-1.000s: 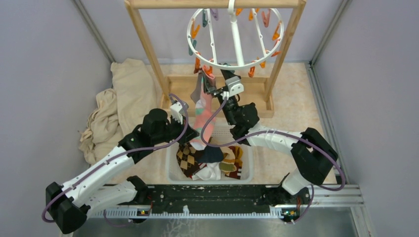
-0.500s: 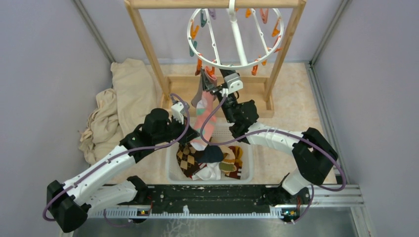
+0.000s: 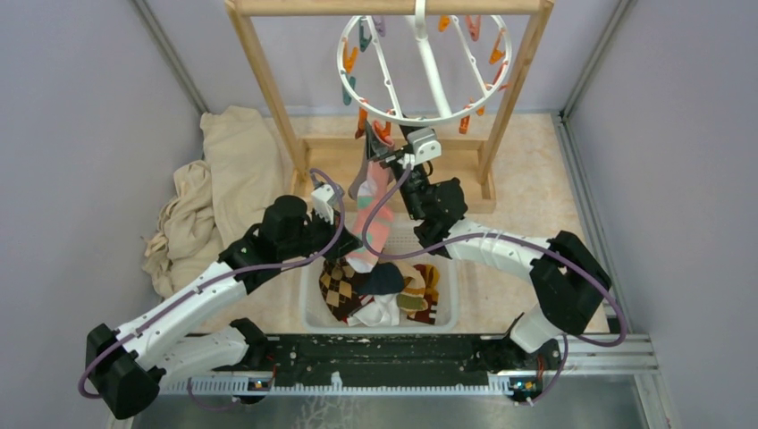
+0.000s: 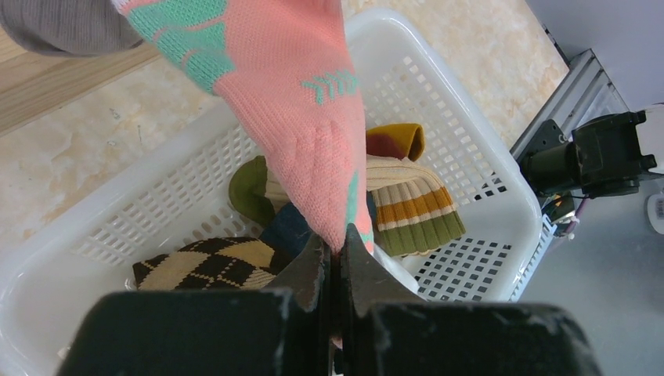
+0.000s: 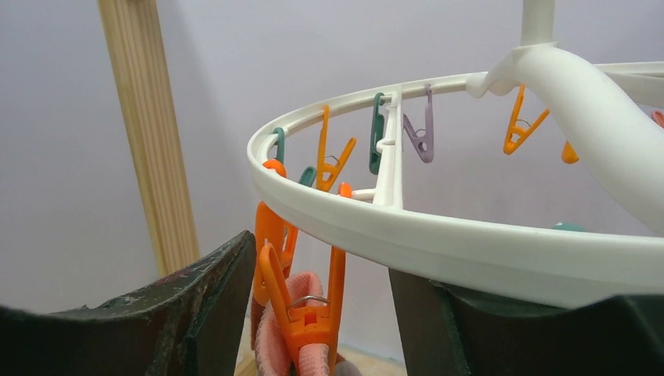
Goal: Remove the socks clipped to the hanger
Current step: Remove the sock from the hanger.
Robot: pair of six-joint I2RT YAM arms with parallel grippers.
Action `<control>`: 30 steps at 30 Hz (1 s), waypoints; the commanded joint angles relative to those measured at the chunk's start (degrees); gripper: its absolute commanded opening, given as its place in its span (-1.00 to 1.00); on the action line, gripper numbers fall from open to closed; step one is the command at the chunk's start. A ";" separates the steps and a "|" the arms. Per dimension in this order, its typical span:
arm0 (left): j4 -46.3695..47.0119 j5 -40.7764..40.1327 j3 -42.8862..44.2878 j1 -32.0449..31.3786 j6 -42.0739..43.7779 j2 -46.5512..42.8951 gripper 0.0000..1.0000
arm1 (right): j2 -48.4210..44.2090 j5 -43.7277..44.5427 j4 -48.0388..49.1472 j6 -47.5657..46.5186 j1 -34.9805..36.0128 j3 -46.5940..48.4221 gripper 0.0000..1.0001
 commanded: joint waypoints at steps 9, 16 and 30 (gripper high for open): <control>1.12 0.40 -0.18 -0.48 -0.59 -1.07 -1.00 | -1.13 0.10 1.15 2.39 0.04 3.51 0.25; -0.35 -0.45 0.52 -0.49 -0.43 -1.58 -1.00 | -1.85 0.34 2.72 4.54 -0.02 1.27 0.28; 0.27 -0.41 0.02 -0.48 -0.64 -2.03 -1.00 | -2.69 0.07 3.50 3.89 0.00 0.93 0.32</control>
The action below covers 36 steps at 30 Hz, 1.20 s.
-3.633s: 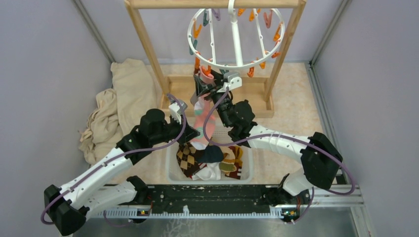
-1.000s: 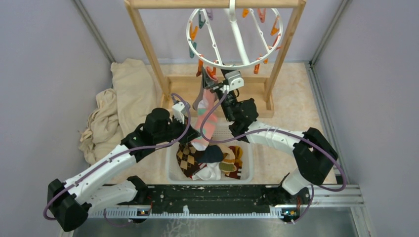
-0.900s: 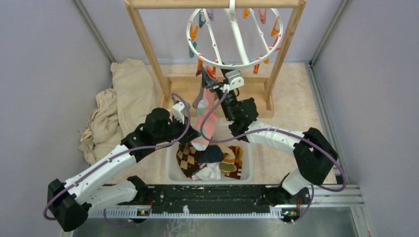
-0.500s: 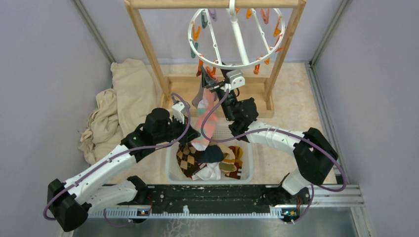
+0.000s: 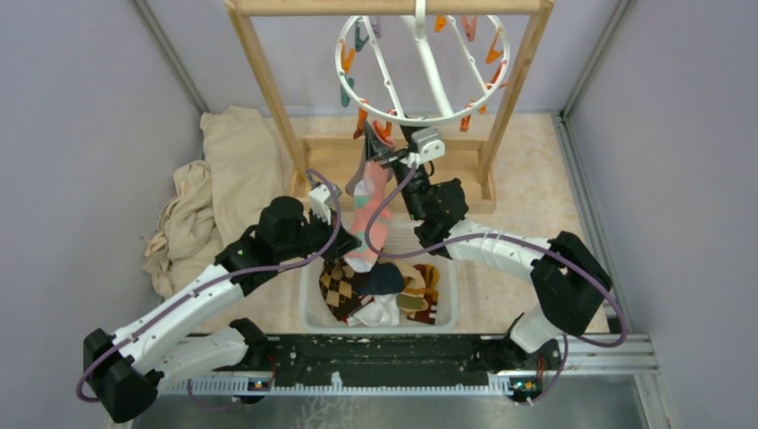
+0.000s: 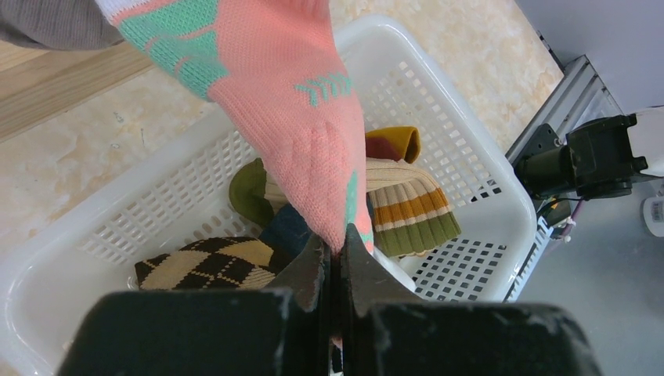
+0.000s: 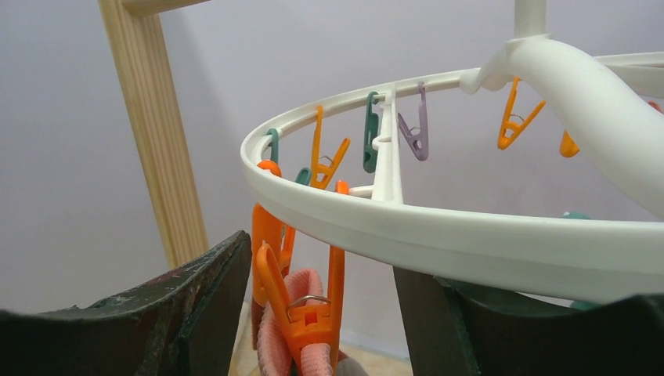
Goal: Remove the socks clipped to the hanger
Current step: Remove the sock from the hanger.
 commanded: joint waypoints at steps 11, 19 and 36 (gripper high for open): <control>0.60 -0.20 -0.20 -0.48 -0.42 -0.91 -1.00 | -6.15 1.04 4.15 1.42 0.12 -3.44 0.50; 0.38 -0.05 0.19 -0.48 -0.52 -0.51 -1.00 | -9.45 1.48 4.01 1.12 0.14 -6.55 0.50; -0.01 0.03 1.04 -0.48 -0.42 0.27 -1.00 | -6.12 0.29 1.51 0.24 0.13 -1.67 0.45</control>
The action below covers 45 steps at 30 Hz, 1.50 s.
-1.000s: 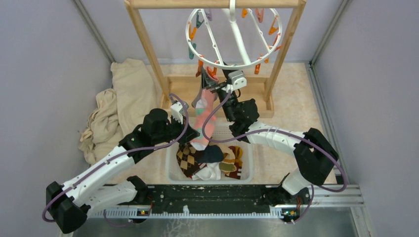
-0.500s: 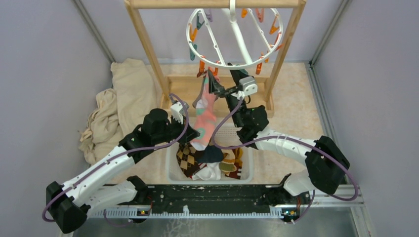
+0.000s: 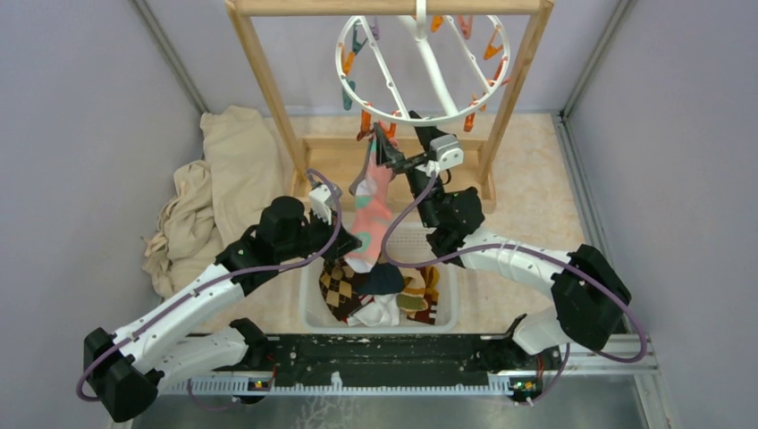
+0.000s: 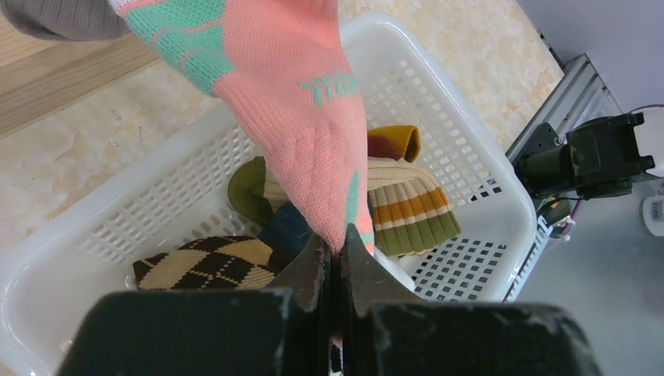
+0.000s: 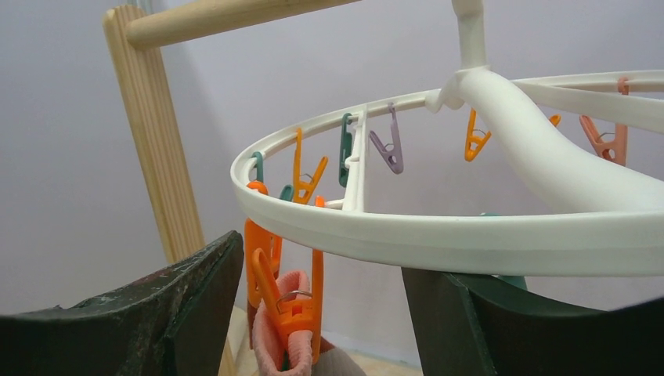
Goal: Remove the socks clipped to the hanger
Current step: Remove the sock from the hanger.
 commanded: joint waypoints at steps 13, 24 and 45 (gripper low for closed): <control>-0.72 -0.17 1.79 -0.37 0.37 0.02 -1.00 | 2.65 -0.06 0.52 0.09 0.12 5.60 -0.27; -1.00 -0.38 1.78 -0.41 0.08 -0.66 -1.00 | 0.90 0.09 -1.76 0.80 0.14 4.70 -1.00; -10.33 5.03 17.05 -0.37 -2.26 -6.06 -1.00 | -7.34 2.02 -15.98 9.73 0.13 0.43 0.17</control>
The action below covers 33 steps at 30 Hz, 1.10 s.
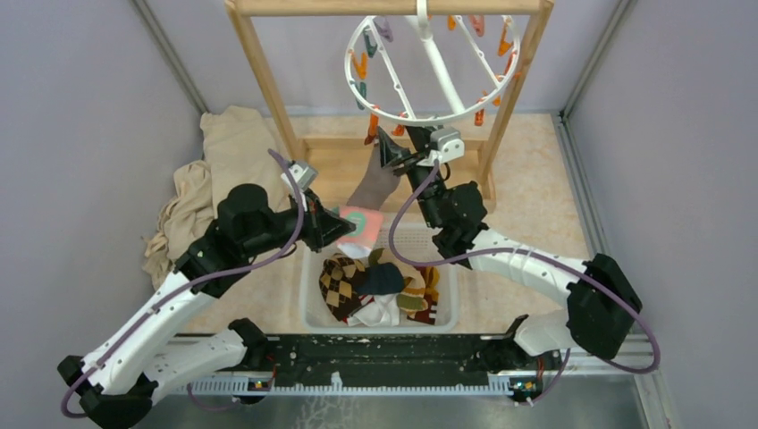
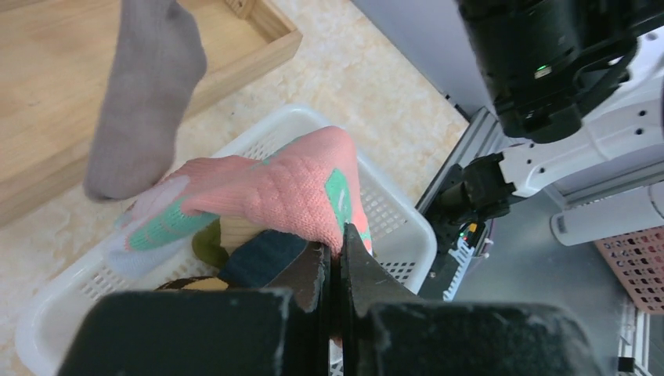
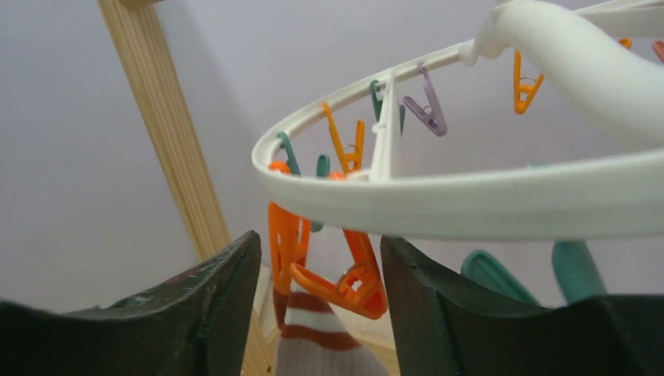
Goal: Remove the socks clipped to the hanger
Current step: Remove the sock from the hanger.
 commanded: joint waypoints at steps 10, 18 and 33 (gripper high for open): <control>-6.92 3.18 9.57 -0.25 -2.74 -3.10 -1.00 | -17.18 0.65 -16.90 11.74 0.53 -10.66 0.59; -7.60 5.20 12.15 -0.24 -5.26 -4.33 -1.00 | -24.77 1.91 -21.34 13.37 0.67 -15.49 0.62; -5.71 5.01 9.29 -0.24 -4.86 -4.58 -1.00 | -28.23 2.05 -24.72 13.63 0.75 -16.65 0.64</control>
